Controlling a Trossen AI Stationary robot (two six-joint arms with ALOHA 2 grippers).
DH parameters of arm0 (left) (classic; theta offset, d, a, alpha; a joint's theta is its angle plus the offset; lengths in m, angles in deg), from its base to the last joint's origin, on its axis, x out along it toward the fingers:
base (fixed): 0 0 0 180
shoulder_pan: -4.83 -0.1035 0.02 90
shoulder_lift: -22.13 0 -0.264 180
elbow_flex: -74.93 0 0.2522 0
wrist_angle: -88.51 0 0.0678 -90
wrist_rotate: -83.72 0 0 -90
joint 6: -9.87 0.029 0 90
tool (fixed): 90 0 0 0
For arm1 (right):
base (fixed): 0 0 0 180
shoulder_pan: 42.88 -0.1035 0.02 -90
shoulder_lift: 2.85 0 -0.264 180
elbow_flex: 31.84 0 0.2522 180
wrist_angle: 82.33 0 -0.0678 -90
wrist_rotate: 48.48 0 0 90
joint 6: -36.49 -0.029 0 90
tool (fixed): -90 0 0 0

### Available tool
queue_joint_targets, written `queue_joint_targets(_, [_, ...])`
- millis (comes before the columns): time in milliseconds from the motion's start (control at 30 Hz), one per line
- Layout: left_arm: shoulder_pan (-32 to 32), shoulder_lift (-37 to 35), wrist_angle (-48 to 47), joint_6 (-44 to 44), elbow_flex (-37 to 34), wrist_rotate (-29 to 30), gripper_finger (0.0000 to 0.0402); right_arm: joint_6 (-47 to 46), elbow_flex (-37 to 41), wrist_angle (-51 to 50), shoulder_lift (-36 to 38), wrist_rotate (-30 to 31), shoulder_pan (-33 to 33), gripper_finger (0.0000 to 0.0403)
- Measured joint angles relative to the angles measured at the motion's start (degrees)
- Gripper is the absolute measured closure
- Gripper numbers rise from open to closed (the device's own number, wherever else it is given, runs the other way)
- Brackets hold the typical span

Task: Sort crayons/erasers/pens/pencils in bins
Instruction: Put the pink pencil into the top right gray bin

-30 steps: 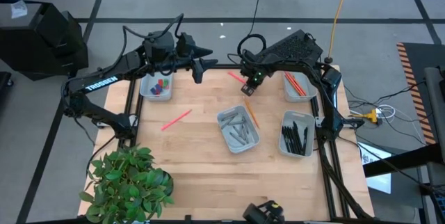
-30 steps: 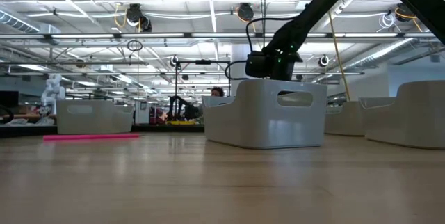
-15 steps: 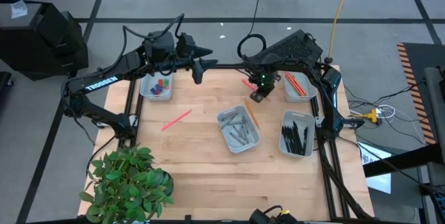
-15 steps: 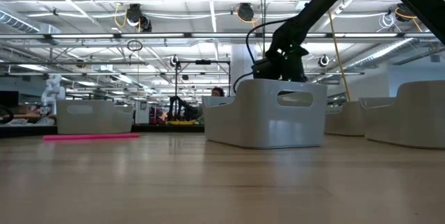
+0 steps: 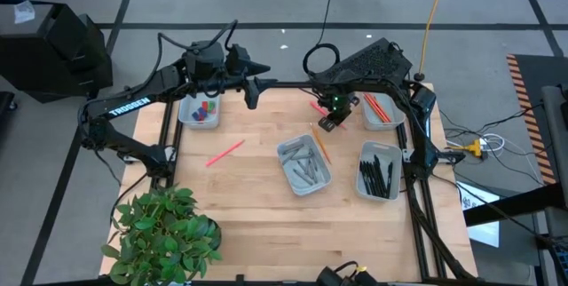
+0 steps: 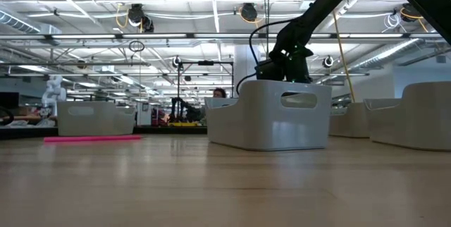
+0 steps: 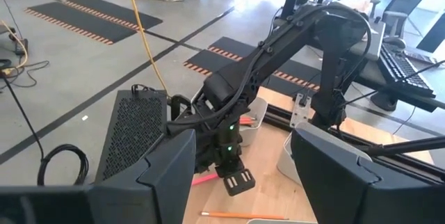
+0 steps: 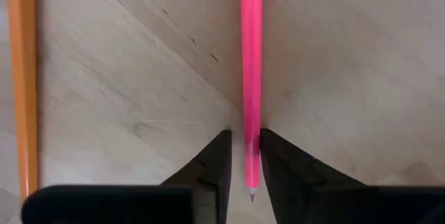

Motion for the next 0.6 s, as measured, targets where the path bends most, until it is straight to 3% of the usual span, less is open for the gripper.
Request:
queue_joint_targets(133, [0.00, -0.01, -0.16, 0.00, 0.00, 0.00, 0.0163, -1.36, 0.00, 0.39, 0.00, 0.27, -0.65, 0.0333])
queue_joint_targets(367, [0.00, 0.01, -0.13, -0.02, 0.00, 0.00, 0.0163, -5.26, 0.00, 2.00, 0.09, 2.40, -2.39, 0.0390])
queue_joint_targets(600, [0.00, 0.01, -0.08, 0.06, 0.00, 0.00, 0.0163, -7.36, 0.48, 0.26, 4.90, 3.19, -2.78, 0.0381])
